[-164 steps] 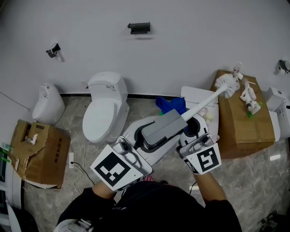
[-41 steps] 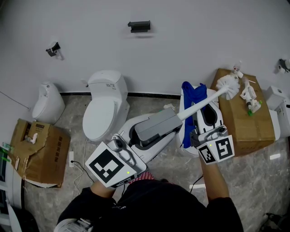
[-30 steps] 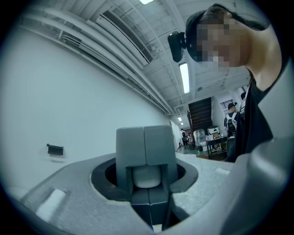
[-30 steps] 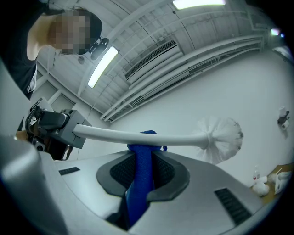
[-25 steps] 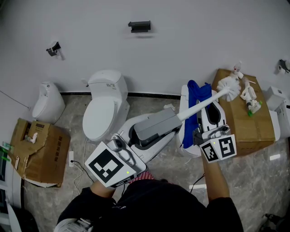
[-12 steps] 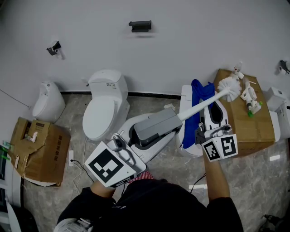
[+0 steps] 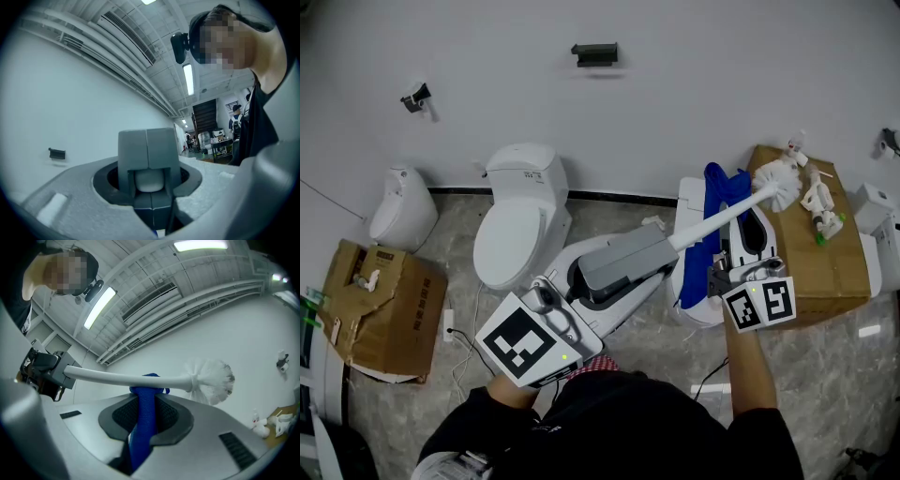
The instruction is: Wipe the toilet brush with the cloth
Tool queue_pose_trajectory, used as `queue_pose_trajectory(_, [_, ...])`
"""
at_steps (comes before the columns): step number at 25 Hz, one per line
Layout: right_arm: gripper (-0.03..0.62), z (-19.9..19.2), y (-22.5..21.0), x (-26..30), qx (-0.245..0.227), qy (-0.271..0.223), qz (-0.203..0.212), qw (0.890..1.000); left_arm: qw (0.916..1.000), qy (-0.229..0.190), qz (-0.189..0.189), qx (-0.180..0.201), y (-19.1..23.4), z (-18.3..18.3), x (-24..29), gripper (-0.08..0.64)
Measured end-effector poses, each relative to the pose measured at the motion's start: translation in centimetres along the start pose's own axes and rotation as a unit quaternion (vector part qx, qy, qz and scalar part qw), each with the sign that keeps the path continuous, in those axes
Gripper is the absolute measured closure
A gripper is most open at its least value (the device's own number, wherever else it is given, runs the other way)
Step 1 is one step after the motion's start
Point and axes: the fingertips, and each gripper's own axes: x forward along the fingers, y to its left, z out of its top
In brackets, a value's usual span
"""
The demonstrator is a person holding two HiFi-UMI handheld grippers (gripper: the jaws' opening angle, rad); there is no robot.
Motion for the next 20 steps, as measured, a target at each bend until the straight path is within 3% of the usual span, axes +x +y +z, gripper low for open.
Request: queue_pose_trajectory(20, [0.525, -0.1, -1.7, -0.3, 0.015, -0.004, -0.023, 1.000, 1.0000, -0.003, -0.002, 0.003, -0.1, 0.1, -0.1, 0.385])
